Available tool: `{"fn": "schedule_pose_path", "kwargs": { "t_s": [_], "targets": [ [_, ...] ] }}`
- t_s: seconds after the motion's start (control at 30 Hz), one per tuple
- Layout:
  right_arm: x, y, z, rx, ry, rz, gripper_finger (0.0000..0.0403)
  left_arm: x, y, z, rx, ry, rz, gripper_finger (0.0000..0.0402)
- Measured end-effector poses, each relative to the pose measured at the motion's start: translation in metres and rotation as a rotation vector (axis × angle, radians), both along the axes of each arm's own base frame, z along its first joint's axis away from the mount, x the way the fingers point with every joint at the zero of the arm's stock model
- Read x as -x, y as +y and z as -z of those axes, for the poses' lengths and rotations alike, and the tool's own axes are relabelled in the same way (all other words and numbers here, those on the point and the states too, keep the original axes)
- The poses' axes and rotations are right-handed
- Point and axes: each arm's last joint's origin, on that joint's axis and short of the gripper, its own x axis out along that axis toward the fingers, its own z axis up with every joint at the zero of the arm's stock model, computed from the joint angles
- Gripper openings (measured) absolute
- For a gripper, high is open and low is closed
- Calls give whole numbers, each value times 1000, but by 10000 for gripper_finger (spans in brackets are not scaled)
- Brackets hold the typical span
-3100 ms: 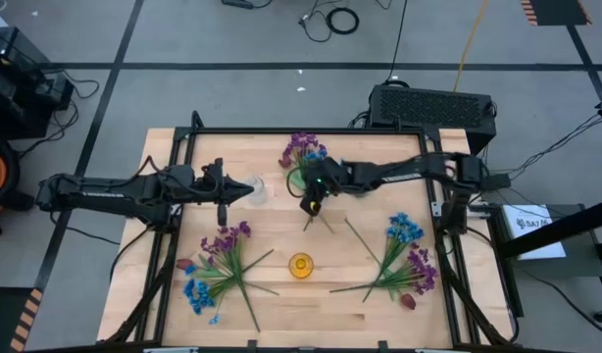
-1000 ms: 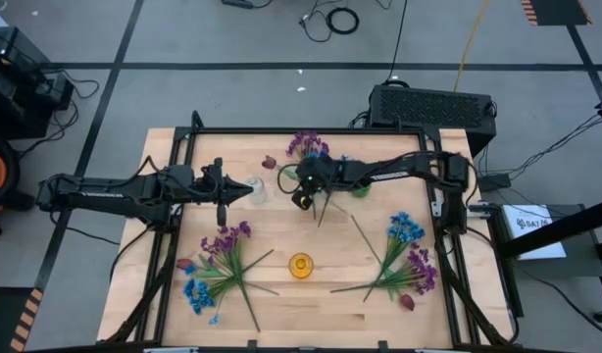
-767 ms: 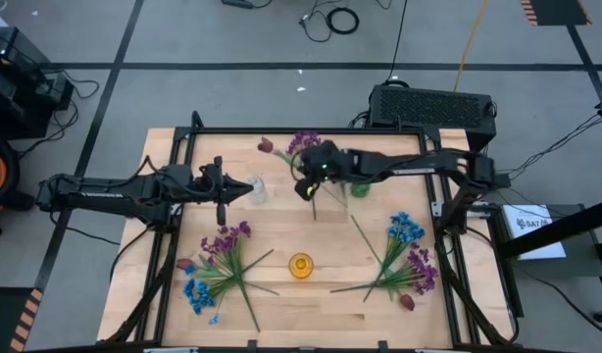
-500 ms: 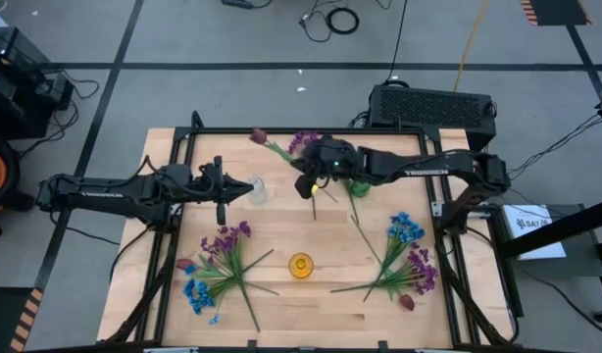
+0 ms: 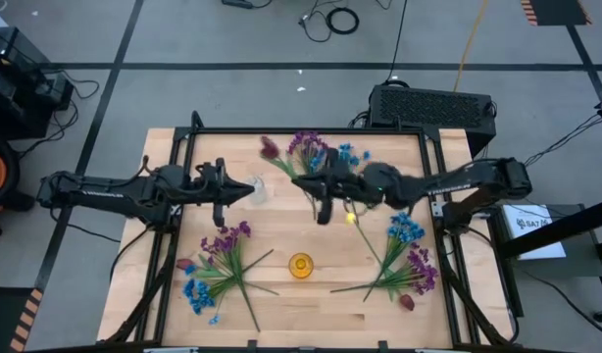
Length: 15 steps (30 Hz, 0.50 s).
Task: Sort flowers into vase by color
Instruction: Put the top red flower into the green vase
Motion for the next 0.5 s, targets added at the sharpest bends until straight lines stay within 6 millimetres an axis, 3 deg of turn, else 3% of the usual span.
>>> {"fn": "schedule_pose_path", "kwargs": {
  "t_s": [0.2, 0.5],
  "targets": [
    [13, 10, 35, -22, -151, -13, 4, -17, -9, -3, -17, -96, 59, 82],
    [12, 13, 37, -22, -149, -11, 4, -42, -10, 0, -17, -199, 49, 224]
  ]
}}
